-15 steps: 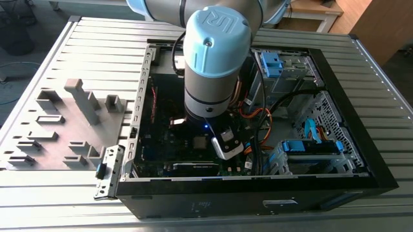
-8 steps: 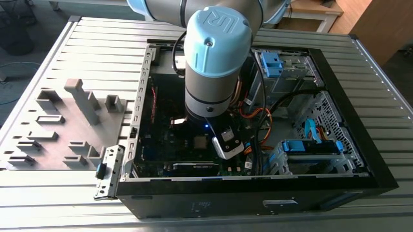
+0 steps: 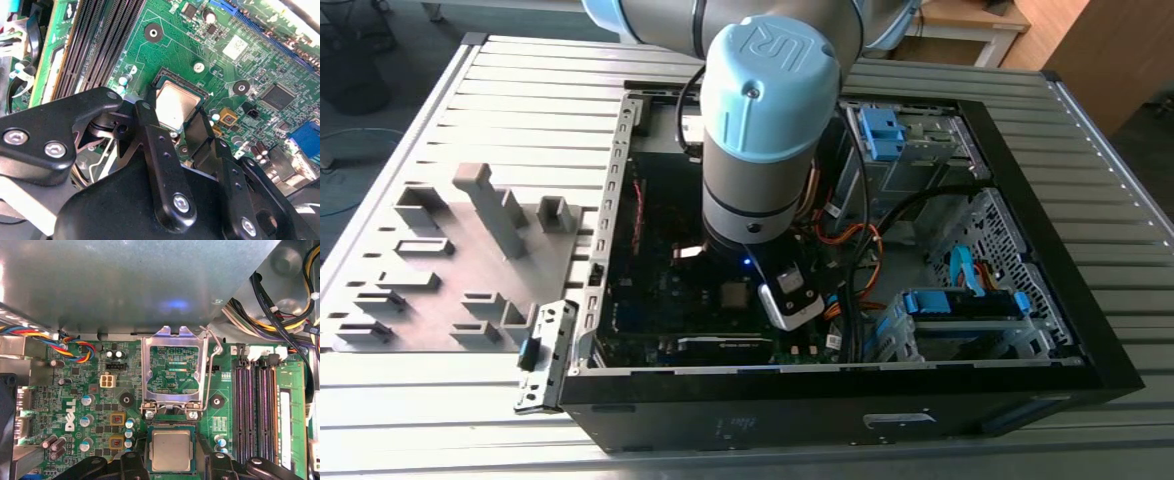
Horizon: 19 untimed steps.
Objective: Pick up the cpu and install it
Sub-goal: 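Place the cpu into insertion slot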
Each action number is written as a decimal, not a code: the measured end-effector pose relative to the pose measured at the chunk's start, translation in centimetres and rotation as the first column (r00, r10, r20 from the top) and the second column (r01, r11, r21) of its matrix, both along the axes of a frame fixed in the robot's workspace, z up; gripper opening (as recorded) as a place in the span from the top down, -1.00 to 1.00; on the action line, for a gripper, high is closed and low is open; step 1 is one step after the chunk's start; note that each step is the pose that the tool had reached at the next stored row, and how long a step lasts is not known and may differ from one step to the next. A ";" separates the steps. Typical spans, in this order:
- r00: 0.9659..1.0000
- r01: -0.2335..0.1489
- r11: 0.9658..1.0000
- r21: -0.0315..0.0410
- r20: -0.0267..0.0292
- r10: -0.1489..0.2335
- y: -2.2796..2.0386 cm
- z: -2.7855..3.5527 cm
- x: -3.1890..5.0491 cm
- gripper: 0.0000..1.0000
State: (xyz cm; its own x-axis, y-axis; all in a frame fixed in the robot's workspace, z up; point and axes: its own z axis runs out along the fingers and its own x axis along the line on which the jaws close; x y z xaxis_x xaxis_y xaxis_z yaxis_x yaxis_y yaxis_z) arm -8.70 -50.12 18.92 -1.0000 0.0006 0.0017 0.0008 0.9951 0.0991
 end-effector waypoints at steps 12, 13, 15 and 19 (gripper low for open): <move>1.000 0.000 1.000 0.000 0.000 0.000 0.00 -0.11 0.00 0.06; 1.000 0.000 1.000 0.000 0.000 0.000 0.00 -0.11 0.00 0.06; 1.000 0.000 1.000 0.000 0.000 0.000 0.00 -0.12 0.00 0.06; 1.000 0.000 1.000 0.000 0.000 0.000 0.00 -0.13 0.00 0.06</move>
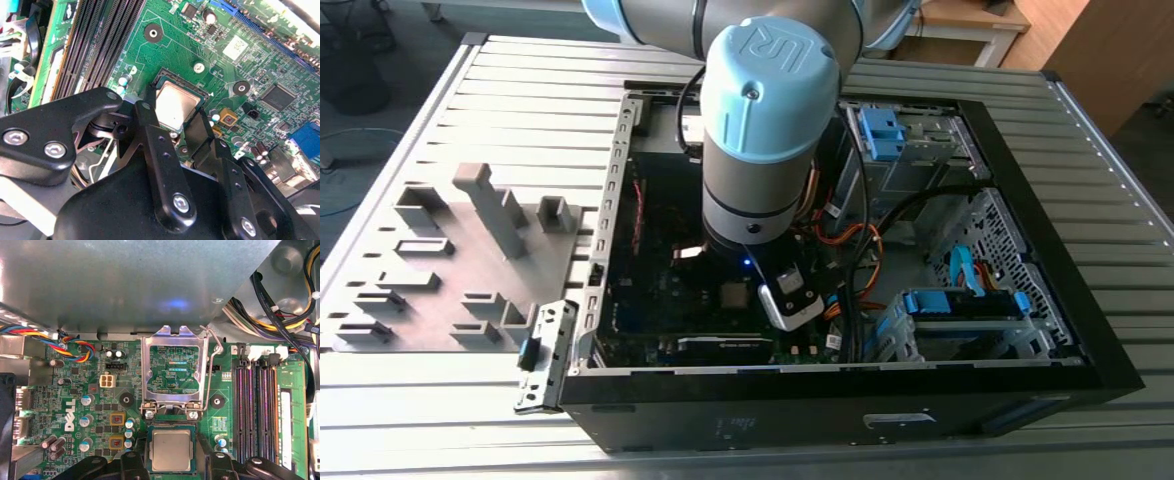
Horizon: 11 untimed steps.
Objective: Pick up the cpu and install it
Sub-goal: 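Place the cpu into insertion slot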
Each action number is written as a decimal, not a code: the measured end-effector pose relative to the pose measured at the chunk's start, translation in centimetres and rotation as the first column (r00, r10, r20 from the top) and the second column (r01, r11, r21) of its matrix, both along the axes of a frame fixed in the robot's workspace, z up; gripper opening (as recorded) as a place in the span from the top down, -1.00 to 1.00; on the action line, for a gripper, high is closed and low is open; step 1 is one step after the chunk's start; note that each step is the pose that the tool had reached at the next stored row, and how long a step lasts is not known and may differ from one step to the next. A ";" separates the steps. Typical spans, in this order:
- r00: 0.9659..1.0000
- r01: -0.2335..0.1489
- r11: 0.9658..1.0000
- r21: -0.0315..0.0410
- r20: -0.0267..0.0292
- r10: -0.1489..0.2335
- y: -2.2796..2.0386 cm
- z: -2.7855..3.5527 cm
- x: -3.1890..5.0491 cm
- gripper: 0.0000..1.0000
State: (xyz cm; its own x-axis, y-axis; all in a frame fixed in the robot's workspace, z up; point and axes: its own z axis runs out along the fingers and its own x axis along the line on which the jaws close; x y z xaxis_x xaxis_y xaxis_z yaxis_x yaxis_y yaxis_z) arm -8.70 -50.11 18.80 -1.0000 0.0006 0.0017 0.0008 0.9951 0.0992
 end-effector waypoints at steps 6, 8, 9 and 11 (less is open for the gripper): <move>1.000 0.000 1.000 0.000 0.000 0.000 0.01 -0.02 0.00 0.06; 1.000 0.000 1.000 0.001 0.000 0.000 0.01 -0.03 0.00 0.04; 1.000 0.000 1.000 0.000 0.000 0.000 0.01 -0.03 0.00 -0.08; 1.000 0.000 1.000 0.000 0.000 0.000 0.01 -0.02 0.00 -0.08</move>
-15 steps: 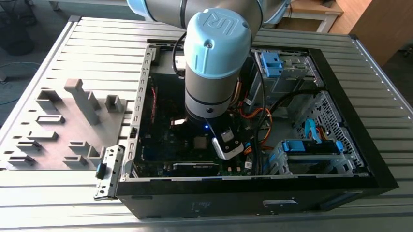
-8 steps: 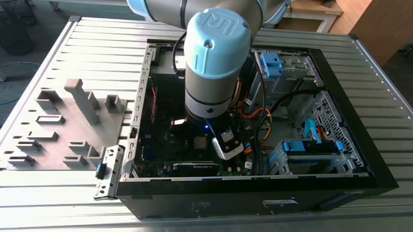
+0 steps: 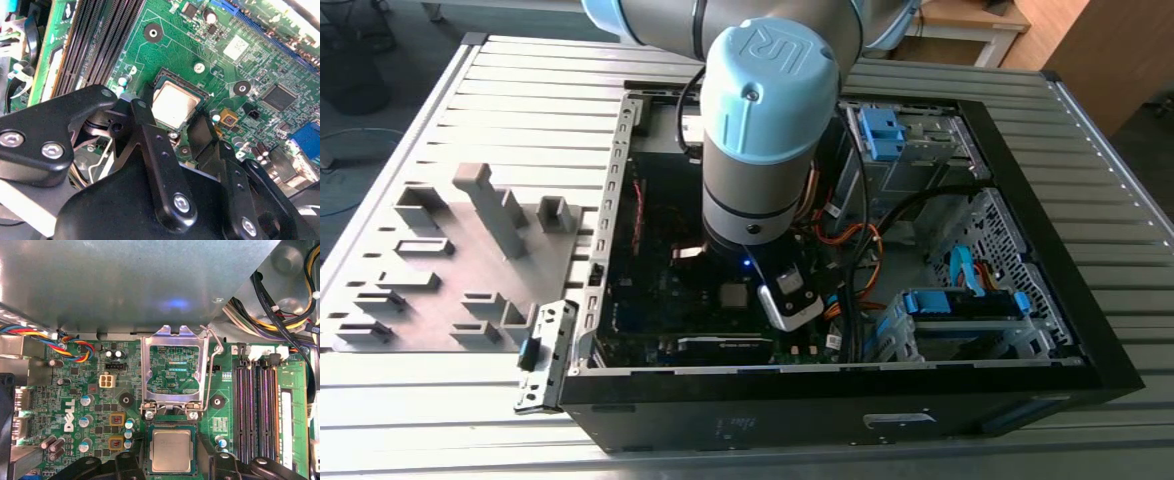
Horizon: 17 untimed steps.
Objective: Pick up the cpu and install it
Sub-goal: 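Place the cpu into insertion slot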
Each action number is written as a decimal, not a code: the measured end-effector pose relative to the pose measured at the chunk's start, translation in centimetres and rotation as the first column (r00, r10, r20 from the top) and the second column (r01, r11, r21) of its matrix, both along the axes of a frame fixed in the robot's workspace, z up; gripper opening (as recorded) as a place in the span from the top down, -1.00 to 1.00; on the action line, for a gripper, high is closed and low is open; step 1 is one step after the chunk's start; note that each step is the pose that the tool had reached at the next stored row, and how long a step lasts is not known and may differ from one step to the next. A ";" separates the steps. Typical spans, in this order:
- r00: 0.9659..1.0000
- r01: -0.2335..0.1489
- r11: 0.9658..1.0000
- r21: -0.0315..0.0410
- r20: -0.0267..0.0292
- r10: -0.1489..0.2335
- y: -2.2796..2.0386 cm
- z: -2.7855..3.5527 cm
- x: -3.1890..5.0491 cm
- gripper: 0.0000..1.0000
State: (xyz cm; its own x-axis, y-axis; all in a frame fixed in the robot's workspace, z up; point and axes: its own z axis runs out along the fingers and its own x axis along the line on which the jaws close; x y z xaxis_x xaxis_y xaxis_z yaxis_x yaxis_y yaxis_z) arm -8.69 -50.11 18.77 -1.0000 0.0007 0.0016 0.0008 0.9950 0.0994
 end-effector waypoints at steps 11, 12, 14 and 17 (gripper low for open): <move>1.000 0.000 1.000 0.000 0.000 0.000 0.00 1.16 0.00 -0.08; 1.000 0.000 1.000 0.000 0.000 0.000 0.00 1.37 0.00 -0.08; 1.000 0.000 1.000 0.000 0.000 0.000 0.00 1.78 0.00 -0.08; 1.000 0.000 1.000 0.000 0.000 0.000 0.00 2.00 0.00 -0.08</move>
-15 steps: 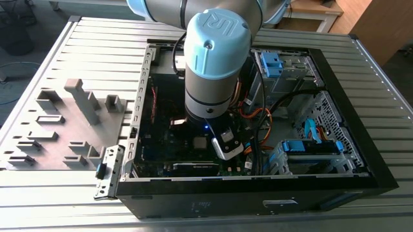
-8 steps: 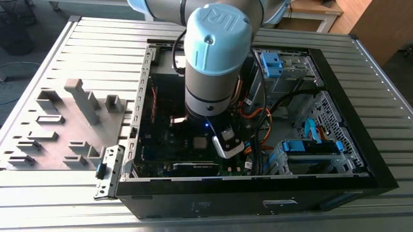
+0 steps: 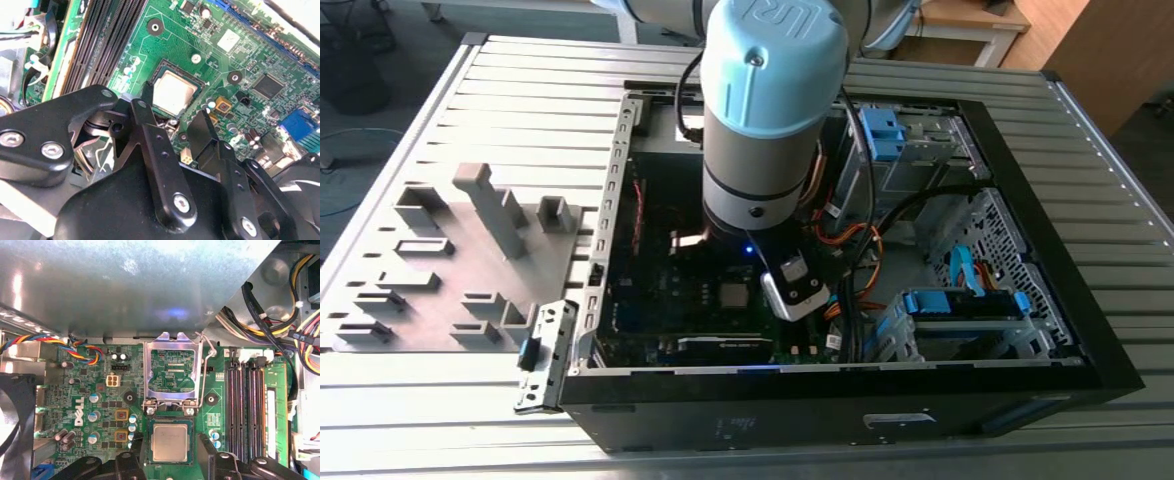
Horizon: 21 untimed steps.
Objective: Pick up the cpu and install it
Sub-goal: 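Place the cpu into insertion slot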
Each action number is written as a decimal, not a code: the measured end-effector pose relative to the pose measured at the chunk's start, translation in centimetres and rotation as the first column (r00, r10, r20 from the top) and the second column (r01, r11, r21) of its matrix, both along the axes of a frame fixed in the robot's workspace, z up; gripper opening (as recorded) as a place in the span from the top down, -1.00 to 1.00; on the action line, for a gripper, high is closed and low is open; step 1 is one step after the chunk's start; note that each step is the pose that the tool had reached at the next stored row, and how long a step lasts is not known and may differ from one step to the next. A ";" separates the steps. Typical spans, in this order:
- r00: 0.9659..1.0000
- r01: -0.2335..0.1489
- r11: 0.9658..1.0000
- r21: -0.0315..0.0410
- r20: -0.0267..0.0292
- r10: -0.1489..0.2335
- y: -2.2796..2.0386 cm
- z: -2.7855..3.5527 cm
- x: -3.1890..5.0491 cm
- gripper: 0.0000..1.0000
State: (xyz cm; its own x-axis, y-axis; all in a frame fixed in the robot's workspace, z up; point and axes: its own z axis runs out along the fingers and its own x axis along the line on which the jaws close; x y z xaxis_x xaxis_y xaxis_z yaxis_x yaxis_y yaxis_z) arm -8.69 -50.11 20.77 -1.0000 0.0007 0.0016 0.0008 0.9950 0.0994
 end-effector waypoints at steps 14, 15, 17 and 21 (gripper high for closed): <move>1.000 0.000 1.000 0.000 0.000 0.000 0.00 0.04 0.00 0.55; 1.000 0.000 1.000 0.000 0.000 0.000 0.00 0.04 0.00 0.55; 1.000 0.000 1.000 0.000 0.000 0.000 0.00 0.05 0.00 0.78; 1.000 0.000 1.000 0.000 0.000 0.000 0.00 0.06 0.00 0.79</move>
State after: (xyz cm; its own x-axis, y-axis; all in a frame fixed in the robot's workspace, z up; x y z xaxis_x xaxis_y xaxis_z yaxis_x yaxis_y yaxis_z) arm -8.70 -50.11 20.83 -1.0000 0.0007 0.0016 0.0008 0.9951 0.0992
